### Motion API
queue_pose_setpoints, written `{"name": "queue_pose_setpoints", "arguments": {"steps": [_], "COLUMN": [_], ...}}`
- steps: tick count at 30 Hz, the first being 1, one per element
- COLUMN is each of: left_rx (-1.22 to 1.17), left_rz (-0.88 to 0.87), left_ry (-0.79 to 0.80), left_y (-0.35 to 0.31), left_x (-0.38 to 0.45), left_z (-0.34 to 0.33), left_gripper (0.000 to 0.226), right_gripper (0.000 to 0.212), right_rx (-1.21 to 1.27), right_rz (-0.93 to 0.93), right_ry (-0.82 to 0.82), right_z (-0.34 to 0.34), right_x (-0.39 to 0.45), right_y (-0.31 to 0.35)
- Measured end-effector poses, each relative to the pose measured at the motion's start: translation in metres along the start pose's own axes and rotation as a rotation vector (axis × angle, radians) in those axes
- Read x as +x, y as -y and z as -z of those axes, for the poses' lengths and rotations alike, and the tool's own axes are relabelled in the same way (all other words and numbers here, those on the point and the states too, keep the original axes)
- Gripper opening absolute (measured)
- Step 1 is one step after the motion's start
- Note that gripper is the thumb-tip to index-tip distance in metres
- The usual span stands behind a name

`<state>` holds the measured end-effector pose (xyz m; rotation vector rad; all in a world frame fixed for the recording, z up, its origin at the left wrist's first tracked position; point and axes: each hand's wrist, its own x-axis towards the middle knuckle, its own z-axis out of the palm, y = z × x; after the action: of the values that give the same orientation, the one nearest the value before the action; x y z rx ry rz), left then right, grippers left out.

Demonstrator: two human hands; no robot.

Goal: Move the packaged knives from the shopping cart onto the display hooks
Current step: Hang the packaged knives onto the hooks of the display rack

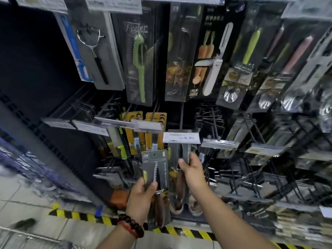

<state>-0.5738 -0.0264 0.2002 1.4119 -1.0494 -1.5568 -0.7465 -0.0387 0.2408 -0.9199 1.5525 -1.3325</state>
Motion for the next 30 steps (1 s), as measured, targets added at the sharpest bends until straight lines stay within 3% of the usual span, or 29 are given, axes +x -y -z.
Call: {"name": "queue_pose_setpoints", "arguments": {"steps": [4, 9, 12, 16, 24, 30], "left_rx": [-0.022, -0.096, -0.090, -0.048, -0.041, -0.037], "left_rz": [0.028, 0.025, 0.017, 0.000, 0.034, 0.042], "left_ry": [0.006, 0.027, 0.045, 0.076, 0.099, 0.089], "left_y": [0.002, -0.013, -0.019, -0.024, -0.028, -0.027], "left_x": [0.003, 0.006, 0.007, 0.012, 0.022, 0.032], "left_z": [-0.005, -0.011, -0.011, -0.011, -0.013, -0.011], "left_gripper": [0.082, 0.067, 0.039, 0.021, 0.019, 0.022], "right_gripper": [0.021, 0.029, 0.030, 0.032, 0.028, 0.029], "right_rx": [0.031, 0.060, 0.088, 0.108, 0.082, 0.040], "right_rz": [-0.013, -0.018, -0.007, 0.019, 0.109, 0.144], "right_ry": [0.009, 0.012, 0.008, -0.023, -0.210, -0.246], "right_z": [0.003, 0.002, -0.001, -0.005, -0.013, -0.013], "right_x": [0.010, 0.019, 0.017, 0.015, 0.009, 0.006], "right_y": [-0.003, -0.013, -0.018, -0.021, -0.017, -0.022]}}
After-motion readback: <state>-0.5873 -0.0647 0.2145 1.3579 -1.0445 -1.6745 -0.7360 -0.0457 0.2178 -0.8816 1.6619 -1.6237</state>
